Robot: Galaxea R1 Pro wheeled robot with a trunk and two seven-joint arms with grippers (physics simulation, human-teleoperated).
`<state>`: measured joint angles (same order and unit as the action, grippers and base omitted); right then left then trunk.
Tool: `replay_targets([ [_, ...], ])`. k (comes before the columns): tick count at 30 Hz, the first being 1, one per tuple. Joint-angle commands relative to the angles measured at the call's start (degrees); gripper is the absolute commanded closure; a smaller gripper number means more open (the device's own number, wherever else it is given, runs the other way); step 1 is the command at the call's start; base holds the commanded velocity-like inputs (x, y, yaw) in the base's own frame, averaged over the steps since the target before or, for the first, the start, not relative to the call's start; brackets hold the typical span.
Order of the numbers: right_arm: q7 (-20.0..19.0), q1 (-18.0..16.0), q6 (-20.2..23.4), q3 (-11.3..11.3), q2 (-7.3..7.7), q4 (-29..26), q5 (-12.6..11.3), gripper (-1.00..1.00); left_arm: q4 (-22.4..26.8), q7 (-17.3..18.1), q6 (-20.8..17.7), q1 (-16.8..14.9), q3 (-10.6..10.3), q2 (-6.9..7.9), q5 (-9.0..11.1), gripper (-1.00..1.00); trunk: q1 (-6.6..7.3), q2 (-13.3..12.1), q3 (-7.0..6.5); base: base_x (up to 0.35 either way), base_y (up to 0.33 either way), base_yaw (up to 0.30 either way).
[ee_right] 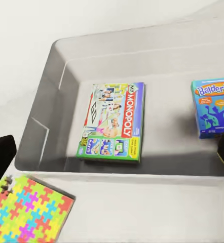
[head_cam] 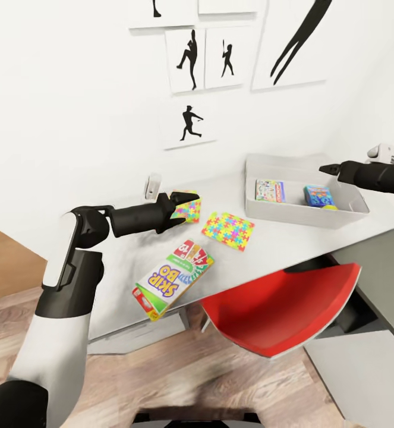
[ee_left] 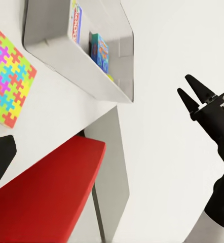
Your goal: Put all the toys in the child's room - the three board games (two on the bed and one on the table), the two jigsaw puzzles on the table, and the tennis ball on the table - inside the toy box on the table in the child's room.
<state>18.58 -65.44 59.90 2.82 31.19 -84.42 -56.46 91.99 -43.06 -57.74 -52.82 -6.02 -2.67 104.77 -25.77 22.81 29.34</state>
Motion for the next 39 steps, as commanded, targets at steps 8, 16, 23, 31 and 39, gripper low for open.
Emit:
replay_targets([
  [8, 0.58, 0.05, 0.10, 0.20, 0.08, -0.04, -0.68, -1.00, 0.03, -0.54, -0.09, 0.26, 0.04, 0.08, 0.52, -1.00, -0.01, 0.10, -0.65, -0.174, 0.122, 0.000],
  [16, 0.60, 0.37, 0.10, 0.24, 0.02, -0.04, -0.78, -1.00, 0.03, -0.52, -0.09, 0.60, 0.06, 0.27, 0.52, -1.00, -0.01, 0.10, -1.40, -0.057, 0.040, 0.000],
  [23, 0.60, 0.85, 0.10, 0.32, -0.18, -0.04, -0.82, -1.00, 0.03, -0.47, -0.09, 0.82, 0.13, 1.12, 0.52, -1.00, -0.01, 0.10, -2.05, -0.019, 0.013, 0.000],
  [31, 0.59, 1.78, 0.10, 0.57, -0.51, 0.02, -0.84, -1.00, 0.03, -0.47, -0.03, 1.97, 0.22, 1.81, 0.49, -1.00, -0.01, 0.10, -2.80, -0.007, 0.005, 0.002],
  [39, 0.59, 3.18, 0.10, 2.34, -0.77, 0.08, -0.86, -1.00, 0.03, -0.13, 0.18, 3.89, 0.28, 4.69, 0.45, -1.00, -0.01, 0.10, -3.55, -0.002, 0.002, 0.034],
])
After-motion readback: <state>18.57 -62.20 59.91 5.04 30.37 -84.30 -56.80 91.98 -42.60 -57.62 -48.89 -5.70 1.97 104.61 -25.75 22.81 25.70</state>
